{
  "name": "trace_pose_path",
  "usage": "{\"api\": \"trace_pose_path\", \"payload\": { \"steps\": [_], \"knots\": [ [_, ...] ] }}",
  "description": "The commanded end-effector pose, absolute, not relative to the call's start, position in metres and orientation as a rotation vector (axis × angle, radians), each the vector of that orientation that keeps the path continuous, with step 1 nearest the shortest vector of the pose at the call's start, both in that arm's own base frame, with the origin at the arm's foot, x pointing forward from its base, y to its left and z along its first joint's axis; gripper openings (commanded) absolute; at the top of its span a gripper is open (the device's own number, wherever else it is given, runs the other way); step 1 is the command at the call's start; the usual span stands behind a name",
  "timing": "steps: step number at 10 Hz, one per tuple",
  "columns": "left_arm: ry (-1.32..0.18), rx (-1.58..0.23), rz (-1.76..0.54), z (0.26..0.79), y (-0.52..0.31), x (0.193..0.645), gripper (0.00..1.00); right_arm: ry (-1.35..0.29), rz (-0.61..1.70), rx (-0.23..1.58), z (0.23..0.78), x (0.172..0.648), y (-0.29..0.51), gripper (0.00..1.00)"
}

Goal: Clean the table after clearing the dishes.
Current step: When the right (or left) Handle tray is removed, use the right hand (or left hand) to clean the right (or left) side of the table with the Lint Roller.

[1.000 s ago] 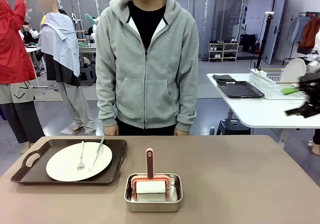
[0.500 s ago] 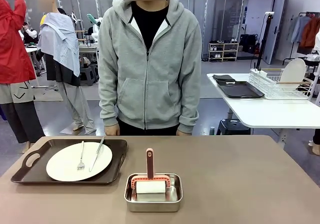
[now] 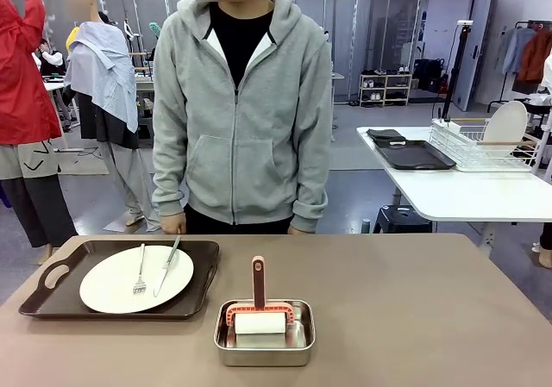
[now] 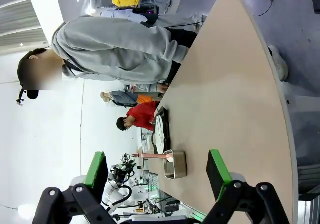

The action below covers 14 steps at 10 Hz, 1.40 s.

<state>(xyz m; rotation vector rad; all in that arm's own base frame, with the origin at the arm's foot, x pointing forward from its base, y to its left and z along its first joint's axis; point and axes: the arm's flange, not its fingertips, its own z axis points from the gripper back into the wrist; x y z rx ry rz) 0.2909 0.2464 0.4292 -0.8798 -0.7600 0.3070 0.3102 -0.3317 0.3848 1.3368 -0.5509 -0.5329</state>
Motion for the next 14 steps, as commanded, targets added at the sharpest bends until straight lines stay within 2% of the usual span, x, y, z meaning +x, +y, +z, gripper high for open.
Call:
{"api": "trace_pose_path", "payload": {
  "steps": [1, 14],
  "knots": [
    [-0.771, -0.891, 0.293, 0.4293, 0.2502, 0.2894, 1.0, -0.548, -0.483, 1.321, 0.3999, 0.3091, -0.3234, 1.0],
    [-0.771, -0.891, 0.293, 0.4293, 0.2502, 0.2894, 1.0, -0.548, -0.483, 1.321, 0.3999, 0.3091, -0.3234, 1.0]
  ]
}}
